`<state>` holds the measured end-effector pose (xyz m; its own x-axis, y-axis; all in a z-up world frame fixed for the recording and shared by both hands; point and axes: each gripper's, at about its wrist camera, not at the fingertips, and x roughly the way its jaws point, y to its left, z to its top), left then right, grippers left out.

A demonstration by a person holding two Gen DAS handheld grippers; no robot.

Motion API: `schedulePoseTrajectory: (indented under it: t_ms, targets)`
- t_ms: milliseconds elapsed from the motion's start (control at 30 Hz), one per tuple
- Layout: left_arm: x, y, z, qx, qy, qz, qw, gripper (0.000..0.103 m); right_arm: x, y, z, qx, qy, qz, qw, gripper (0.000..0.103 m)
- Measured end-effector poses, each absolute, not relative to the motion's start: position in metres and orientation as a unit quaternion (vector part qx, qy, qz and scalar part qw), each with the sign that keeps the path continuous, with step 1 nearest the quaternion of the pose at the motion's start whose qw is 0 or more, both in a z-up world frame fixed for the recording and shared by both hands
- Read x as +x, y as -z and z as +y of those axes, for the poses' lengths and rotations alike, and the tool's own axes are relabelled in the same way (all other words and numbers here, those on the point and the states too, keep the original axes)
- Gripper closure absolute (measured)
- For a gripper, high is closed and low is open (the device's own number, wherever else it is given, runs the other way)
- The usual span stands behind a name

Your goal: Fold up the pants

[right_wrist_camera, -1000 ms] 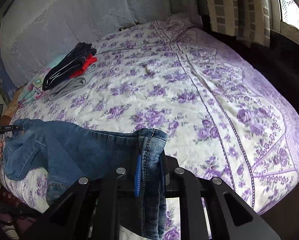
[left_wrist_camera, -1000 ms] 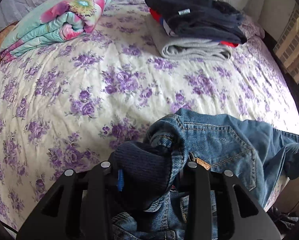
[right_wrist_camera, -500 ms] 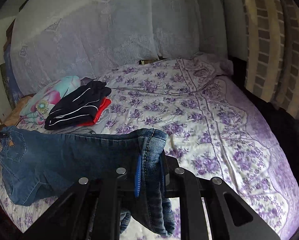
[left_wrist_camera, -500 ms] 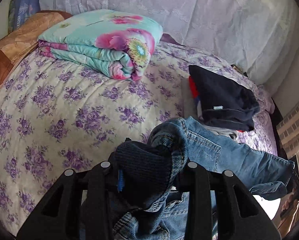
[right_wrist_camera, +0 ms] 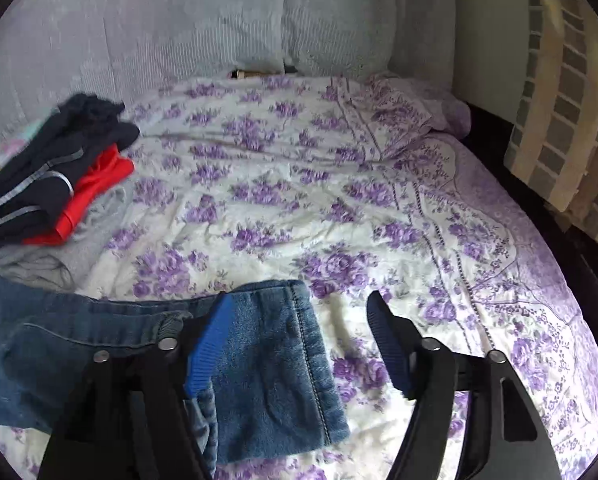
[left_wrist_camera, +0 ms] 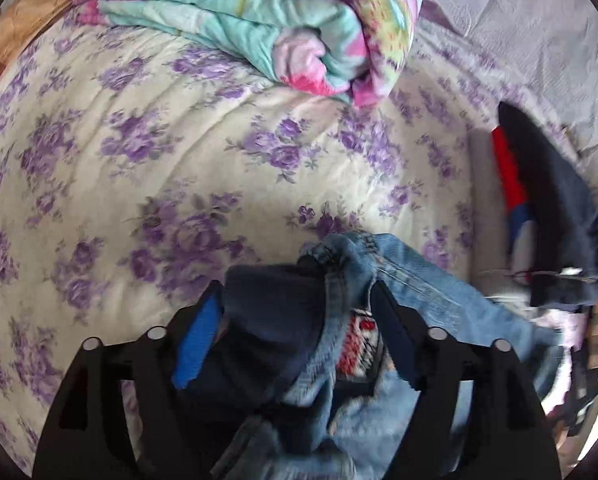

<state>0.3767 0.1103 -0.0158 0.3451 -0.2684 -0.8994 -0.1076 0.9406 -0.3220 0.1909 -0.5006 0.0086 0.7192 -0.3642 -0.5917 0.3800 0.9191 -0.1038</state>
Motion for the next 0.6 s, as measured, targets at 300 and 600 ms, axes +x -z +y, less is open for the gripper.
schedulePoseTrajectory:
  t_ms: [300, 600]
  targets:
    - [0.26, -0.022, 0.163, -0.141, 0.07, 0.547, 0.822, 0.022, 0.201, -0.026, -0.452, 0.007, 0.097, 0.381, 0.919, 0.017]
    - [0.21, 0.028, 0.159, -0.173, 0.11, 0.572, 0.794, 0.023, 0.187, -0.015, -0.429, 0.025, 0.039, 0.38, 0.924, 0.094]
